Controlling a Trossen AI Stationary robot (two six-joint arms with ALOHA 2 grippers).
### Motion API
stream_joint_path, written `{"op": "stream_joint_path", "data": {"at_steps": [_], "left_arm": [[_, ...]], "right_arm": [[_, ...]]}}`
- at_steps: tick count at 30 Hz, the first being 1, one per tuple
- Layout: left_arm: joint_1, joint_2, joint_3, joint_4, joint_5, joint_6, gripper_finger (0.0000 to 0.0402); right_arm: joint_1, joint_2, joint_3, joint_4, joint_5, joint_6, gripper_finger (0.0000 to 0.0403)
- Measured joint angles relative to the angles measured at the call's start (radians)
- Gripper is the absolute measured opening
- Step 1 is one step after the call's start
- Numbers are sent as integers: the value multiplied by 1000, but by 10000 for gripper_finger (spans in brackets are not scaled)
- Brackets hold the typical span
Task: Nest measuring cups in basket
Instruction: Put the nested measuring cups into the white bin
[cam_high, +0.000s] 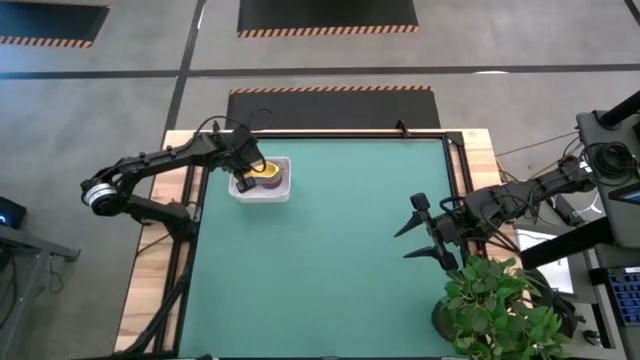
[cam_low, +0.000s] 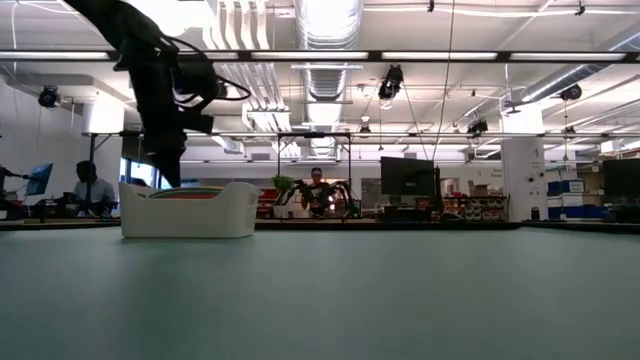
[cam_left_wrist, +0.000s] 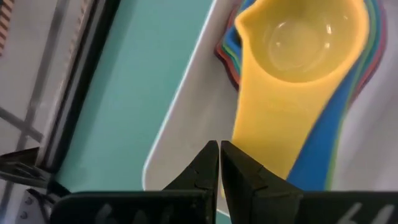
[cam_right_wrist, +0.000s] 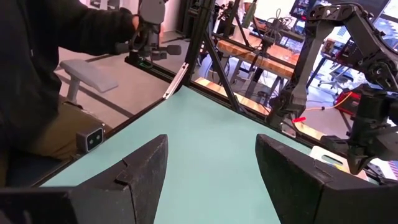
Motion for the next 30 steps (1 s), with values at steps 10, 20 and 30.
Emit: {"op": "stream_joint_path", "data": {"at_steps": [10,20,30], "left_arm": [[-1,0,2,-22,99,-20,0],[-2,-2,27,-21,80,-27,0],[2,24,9,2,-49,6,0]], "right_arm": [[0,0,0,0,0,0,231],[0,0,0,0,0,0,231],[0,0,0,0,0,0,231]]}}
